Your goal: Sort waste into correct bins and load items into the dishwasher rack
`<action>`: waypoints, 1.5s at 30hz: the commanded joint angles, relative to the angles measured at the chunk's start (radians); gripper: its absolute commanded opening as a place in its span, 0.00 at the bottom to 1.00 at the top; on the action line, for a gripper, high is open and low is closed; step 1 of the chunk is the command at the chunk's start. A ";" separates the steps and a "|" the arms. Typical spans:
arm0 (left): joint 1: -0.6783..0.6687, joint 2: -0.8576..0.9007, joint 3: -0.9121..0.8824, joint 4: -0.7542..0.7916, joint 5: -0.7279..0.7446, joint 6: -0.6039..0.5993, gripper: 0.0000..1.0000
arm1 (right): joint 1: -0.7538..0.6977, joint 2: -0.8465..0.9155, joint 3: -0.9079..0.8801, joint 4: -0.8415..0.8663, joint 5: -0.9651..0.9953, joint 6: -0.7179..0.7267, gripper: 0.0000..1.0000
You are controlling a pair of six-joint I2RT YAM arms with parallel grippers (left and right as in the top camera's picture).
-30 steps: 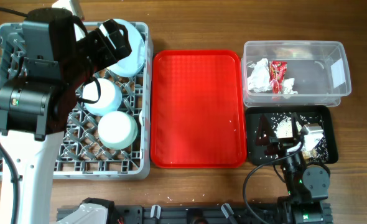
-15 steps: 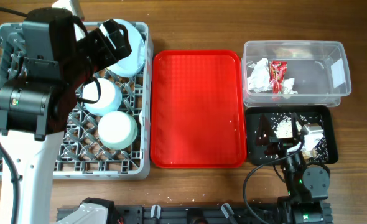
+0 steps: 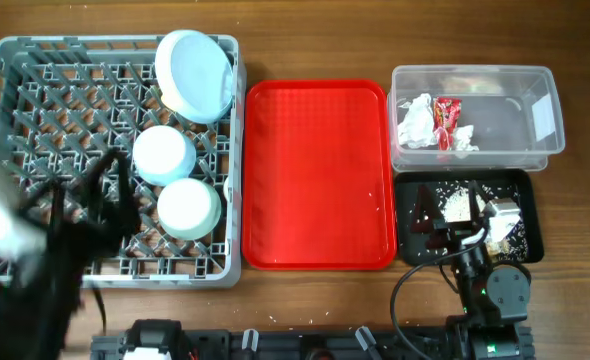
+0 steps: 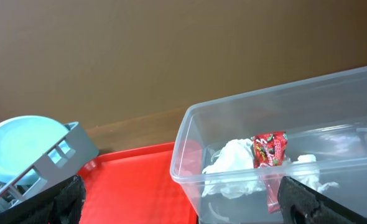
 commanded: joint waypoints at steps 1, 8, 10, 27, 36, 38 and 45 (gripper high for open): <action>0.058 -0.190 -0.256 -0.004 -0.108 0.004 1.00 | 0.004 -0.010 -0.001 0.003 0.009 -0.016 1.00; 0.138 -0.555 -0.825 0.325 0.041 0.000 1.00 | 0.004 -0.010 -0.001 0.003 0.009 -0.016 1.00; 0.145 -0.616 -0.980 0.602 0.129 0.000 1.00 | 0.004 -0.010 -0.001 0.003 0.009 -0.017 1.00; 0.050 -0.705 -1.481 1.241 0.023 -0.056 1.00 | 0.004 -0.010 -0.001 0.003 0.009 -0.016 1.00; 0.049 -0.705 -1.481 0.998 0.101 0.365 1.00 | 0.004 -0.010 -0.001 0.003 0.009 -0.017 1.00; 0.050 -0.705 -1.481 0.999 0.103 0.418 1.00 | 0.004 -0.010 -0.001 0.003 0.009 -0.016 1.00; 0.050 -0.705 -1.481 1.001 0.103 0.417 1.00 | 0.004 -0.010 -0.001 0.003 0.009 -0.016 1.00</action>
